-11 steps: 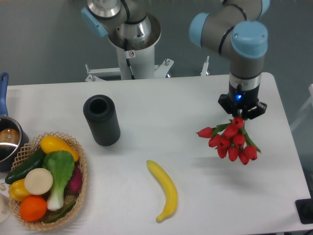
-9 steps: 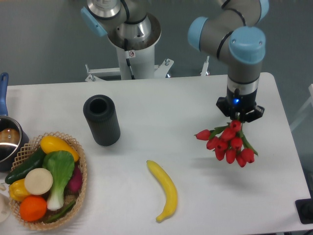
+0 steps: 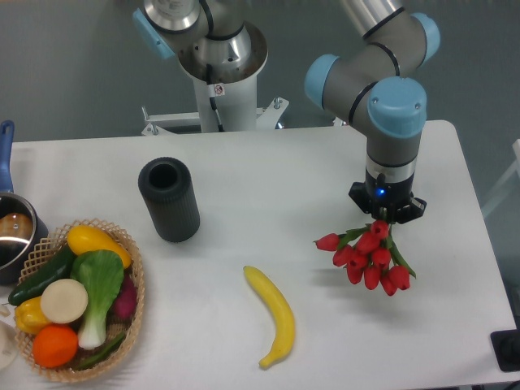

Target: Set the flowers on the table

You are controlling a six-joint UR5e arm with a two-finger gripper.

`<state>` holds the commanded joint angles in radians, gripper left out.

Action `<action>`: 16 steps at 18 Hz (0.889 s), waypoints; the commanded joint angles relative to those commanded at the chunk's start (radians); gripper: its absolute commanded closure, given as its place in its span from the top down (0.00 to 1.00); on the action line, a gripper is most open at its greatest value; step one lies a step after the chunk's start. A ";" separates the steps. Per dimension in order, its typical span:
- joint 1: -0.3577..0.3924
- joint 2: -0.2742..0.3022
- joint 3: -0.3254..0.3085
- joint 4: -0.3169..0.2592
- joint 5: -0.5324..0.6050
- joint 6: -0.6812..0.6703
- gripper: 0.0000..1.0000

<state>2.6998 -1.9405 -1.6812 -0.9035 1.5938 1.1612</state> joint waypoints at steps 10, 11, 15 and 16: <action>0.024 0.028 -0.020 0.029 -0.009 0.001 1.00; 0.031 0.029 -0.018 0.037 -0.011 0.005 1.00; 0.051 0.026 -0.020 0.083 -0.009 0.003 1.00; 0.052 0.025 -0.020 0.083 -0.009 0.003 1.00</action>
